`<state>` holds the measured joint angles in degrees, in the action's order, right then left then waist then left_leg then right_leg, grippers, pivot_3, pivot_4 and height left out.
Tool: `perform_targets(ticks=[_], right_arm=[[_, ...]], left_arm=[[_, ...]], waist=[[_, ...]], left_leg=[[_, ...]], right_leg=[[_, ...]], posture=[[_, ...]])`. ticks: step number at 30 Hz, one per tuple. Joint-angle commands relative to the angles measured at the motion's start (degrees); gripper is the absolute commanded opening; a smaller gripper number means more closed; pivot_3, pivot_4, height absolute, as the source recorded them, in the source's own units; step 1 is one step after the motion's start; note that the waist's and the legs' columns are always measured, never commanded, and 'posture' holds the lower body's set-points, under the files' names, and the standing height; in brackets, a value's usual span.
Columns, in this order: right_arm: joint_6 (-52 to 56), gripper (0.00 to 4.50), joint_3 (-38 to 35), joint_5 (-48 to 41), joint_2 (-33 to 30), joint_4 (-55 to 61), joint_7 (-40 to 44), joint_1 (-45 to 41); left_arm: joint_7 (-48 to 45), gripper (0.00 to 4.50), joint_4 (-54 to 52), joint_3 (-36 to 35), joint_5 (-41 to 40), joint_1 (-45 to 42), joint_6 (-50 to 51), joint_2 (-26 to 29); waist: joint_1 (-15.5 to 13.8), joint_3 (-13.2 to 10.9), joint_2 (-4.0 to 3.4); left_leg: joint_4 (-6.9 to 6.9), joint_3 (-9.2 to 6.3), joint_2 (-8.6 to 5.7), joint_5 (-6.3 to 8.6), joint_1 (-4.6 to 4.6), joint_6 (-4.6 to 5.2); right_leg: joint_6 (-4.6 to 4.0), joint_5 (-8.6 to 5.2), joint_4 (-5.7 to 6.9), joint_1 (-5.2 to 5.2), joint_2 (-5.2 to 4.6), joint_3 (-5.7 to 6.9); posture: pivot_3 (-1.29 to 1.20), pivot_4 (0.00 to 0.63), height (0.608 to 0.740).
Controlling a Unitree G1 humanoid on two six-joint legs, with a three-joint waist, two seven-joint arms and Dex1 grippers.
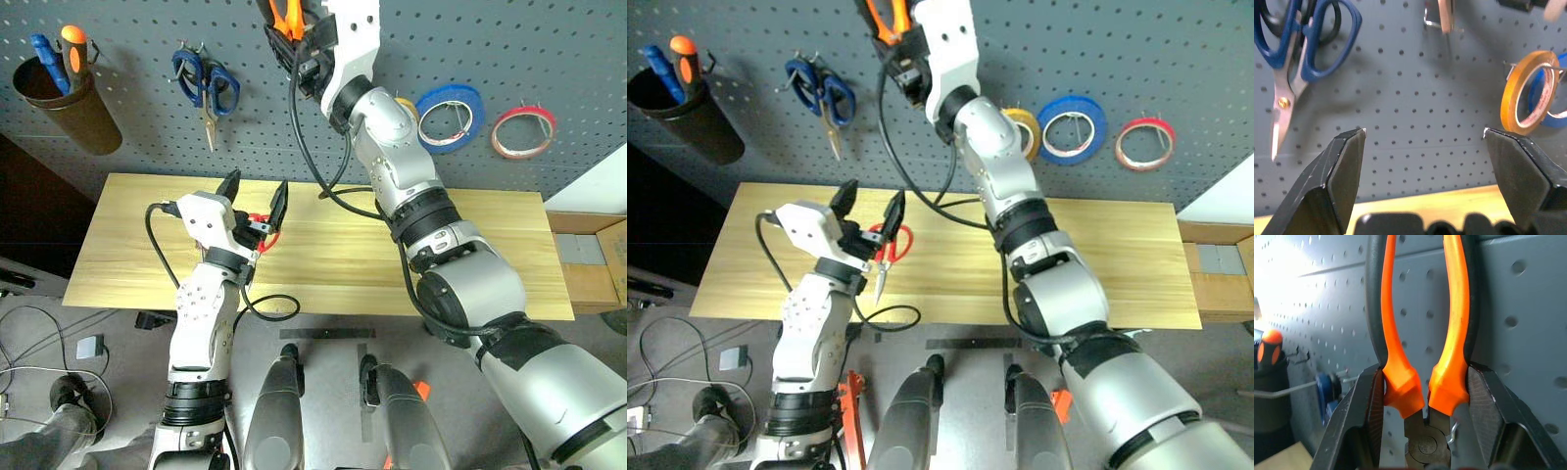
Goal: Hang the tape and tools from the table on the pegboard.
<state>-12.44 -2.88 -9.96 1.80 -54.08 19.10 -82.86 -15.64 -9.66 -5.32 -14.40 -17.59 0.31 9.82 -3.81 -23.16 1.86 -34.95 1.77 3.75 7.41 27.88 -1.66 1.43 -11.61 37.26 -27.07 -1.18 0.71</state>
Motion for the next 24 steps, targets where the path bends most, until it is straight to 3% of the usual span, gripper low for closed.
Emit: perform_targets(ticks=[1, 11, 24], right_arm=[[-5.66, 1.85, -2.18, -1.32, 0.28, 4.91, -0.62, -2.47], [-9.73, 1.85, -2.72, 1.43, 1.06, -0.16, -5.60, -3.14], [-9.89, 1.85, -1.86, 3.58, 2.77, -4.48, -6.29, -3.89]], left_arm=[[0.00, 4.15, -3.51, 0.23, -0.27, 0.29, -0.36, -0.07], [0.42, 4.15, -4.80, 0.46, -0.09, 0.99, 0.24, -0.21], [0.67, 4.15, -5.02, 0.72, 0.20, 1.79, 0.49, -0.06]], waist=[[0.00, -0.01, -0.01], [0.66, -0.04, -0.04], [0.69, -0.07, -0.09]], left_leg=[[0.00, 0.00, 0.00, -0.01, 0.00, 0.01], [0.20, 0.05, 0.00, 0.00, 0.03, 0.01], [0.14, 0.06, 0.02, 0.00, 0.02, 0.02]], right_leg=[[0.00, 0.01, 0.00, 0.00, 0.00, 0.00], [-0.01, -0.01, -0.09, -0.06, 0.00, 0.00], [-0.01, -0.01, -0.10, -0.06, 0.00, -0.03]], posture=[[0.13, 0.458, 0.740], [0.15, 0.460, 0.740], [0.15, 0.462, 0.740]])
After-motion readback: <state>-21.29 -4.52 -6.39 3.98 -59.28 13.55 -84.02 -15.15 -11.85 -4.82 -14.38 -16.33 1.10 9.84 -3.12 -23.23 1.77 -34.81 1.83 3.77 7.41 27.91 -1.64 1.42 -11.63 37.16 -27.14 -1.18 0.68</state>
